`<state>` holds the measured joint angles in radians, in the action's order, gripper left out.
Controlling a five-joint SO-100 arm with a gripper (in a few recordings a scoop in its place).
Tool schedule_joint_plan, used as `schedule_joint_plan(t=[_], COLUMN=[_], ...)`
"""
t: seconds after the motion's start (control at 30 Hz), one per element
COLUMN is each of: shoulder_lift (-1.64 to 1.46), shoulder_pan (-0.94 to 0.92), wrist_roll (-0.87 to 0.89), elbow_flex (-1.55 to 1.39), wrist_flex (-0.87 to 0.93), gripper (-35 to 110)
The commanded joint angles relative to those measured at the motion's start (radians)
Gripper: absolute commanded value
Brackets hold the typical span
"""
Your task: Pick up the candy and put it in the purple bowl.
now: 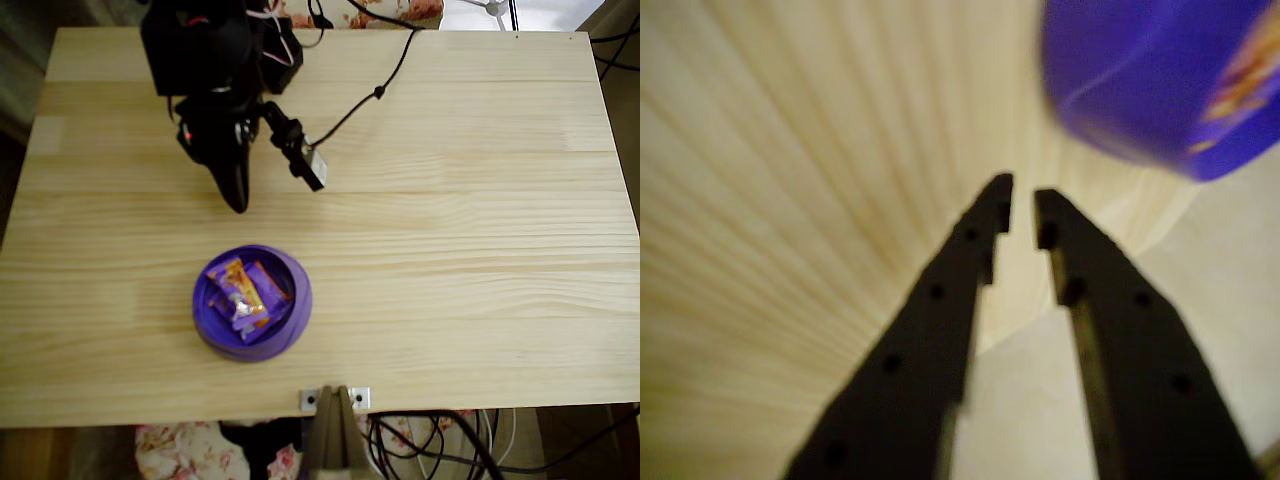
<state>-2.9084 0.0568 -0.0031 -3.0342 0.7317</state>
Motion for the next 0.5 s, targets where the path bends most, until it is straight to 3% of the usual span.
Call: schedule_joint_plan(t=[0.0, 0.47], shoulder_lift=[-0.456, -0.456], shoulder_pan=[-0.006, -0.006], wrist_roll=[-0.046, -0.052], elbow_flex=[-0.126, -0.127], wrist_flex=[0.14, 0.144], gripper=[0, 0])
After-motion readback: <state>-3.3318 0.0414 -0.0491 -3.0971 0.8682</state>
